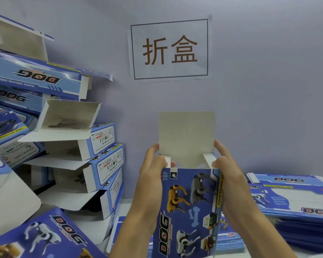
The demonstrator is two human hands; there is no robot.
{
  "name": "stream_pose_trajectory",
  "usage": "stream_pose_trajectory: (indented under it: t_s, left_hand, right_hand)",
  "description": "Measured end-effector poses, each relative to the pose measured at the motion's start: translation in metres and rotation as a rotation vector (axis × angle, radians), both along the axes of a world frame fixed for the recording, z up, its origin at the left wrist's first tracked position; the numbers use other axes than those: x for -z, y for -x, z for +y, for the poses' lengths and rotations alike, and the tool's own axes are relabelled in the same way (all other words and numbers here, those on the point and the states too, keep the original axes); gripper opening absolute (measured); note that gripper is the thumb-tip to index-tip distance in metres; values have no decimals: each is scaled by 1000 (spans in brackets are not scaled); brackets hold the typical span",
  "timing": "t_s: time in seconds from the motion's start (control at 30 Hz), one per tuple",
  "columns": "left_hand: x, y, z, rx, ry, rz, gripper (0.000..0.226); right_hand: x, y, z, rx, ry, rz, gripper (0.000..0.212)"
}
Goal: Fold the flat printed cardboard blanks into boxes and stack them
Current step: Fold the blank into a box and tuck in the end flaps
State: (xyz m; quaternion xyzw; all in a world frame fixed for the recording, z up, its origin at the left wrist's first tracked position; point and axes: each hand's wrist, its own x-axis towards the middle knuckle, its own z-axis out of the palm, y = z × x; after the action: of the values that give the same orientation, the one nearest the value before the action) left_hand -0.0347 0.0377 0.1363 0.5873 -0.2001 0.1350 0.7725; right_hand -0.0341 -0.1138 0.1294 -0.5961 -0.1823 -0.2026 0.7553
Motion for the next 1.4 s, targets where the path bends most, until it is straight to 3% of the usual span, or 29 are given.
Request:
stream_pose_trajectory:
  t_s: [0.2, 0.27, 0.33, 0.4, 0.5, 0.63, 0.73, 0.83, 1.0, 1.1, 1.2, 1.27, 1.4]
  left_hand:
    - [4, -6, -1, -28, 15, -71, 47]
    - [4, -7, -1, -53, -8, -100, 42]
    - [5, -7, -3, -114, 22, -123, 23]
    - [8, -5, -5, -149, 95, -131, 30]
    - [11, -4, -3, -161, 207, -58, 48]
    - [13, -10, -3, -183, 178, -48, 35]
    - [11, -10, -5, -149, 165, -61, 36]
    - [11, -11, -4, -143, 199, -53, 33]
    - [10, -11, 5, -51, 206, -10, 32]
    - [13, -15, 13, -84, 24, -38, 29]
    - [20, -22, 22, -53, -153, 15, 25]
    - [23, -22, 24, -34, -247, 64, 24]
    - [30, -23, 12, -22, -272, 149, 19]
  right_hand:
    - [0, 2, 2, 32, 21, 0, 49]
    - [0, 2, 2, 66, 18, -17, 46]
    - [3, -2, 0, 96, 12, -54, 32]
    - [9, -6, -3, 75, 3, -104, 22]
    - [15, -3, -5, -97, -132, -92, 35]
    - [16, -1, -9, -130, -140, -58, 45]
    - [11, 5, -15, -289, -60, -67, 40]
    - [10, 6, -24, -429, 91, -63, 66]
    - [9, 0, -30, 1, 86, -95, 83]
    - [8, 0, -40, 238, -39, -86, 70]
    - [6, 5, -55, 291, -185, -12, 58]
    - [10, 4, -68, 198, -264, 54, 56]
    - [11, 6, -76, 118, -190, 181, 37]
